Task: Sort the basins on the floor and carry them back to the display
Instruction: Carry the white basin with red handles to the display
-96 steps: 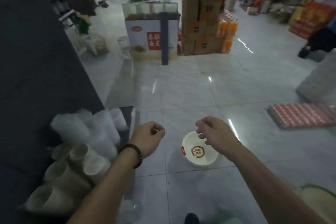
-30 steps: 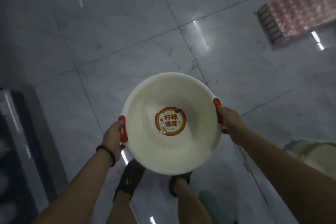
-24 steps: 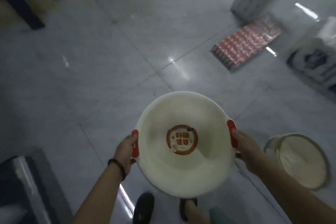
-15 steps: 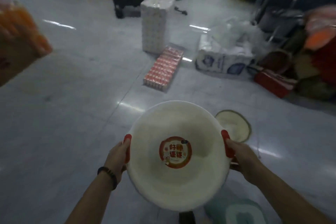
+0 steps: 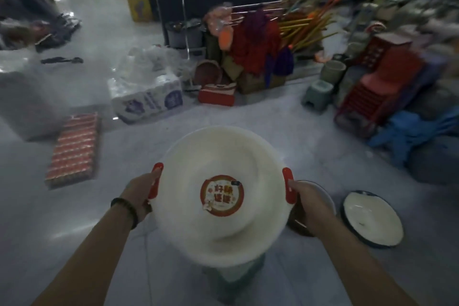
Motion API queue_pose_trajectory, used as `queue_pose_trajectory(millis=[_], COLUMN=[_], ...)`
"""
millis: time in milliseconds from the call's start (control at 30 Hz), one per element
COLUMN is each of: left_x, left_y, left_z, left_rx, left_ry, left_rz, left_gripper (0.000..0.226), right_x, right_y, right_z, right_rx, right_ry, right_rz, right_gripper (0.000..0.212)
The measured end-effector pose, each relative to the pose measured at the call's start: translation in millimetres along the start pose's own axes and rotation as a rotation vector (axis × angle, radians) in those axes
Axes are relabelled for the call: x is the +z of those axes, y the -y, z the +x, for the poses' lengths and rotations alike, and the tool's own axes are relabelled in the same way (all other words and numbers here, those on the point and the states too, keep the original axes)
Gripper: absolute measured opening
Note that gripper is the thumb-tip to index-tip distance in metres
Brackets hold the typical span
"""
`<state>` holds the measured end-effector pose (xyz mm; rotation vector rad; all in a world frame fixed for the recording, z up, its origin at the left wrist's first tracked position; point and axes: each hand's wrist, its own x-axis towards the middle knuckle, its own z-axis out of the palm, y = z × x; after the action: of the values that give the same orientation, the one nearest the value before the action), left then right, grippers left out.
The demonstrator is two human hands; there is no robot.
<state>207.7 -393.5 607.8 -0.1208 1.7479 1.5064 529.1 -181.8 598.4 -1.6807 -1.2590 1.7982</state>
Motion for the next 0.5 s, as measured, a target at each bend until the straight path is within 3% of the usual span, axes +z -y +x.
queue_pose_trajectory(millis=[167,500], left_x=[166.4,426.4], left_y=[27.5,92.1], left_z=[-12.3,-0.9], left_rx=[-0.033,-0.094], left_ry=[0.209,0.476], left_rz=[0.110,0.360], left_gripper=[0.023,0.043], right_x=[-150.8,-348.4], right_y=[-11.0,-36.5], right_z=[21.3,61.5], right_rx=[-0.012,0.125], right_ry=[-0.145,-0.467], right_rz=[0.107,0.359], right_gripper=[0.024,0.021])
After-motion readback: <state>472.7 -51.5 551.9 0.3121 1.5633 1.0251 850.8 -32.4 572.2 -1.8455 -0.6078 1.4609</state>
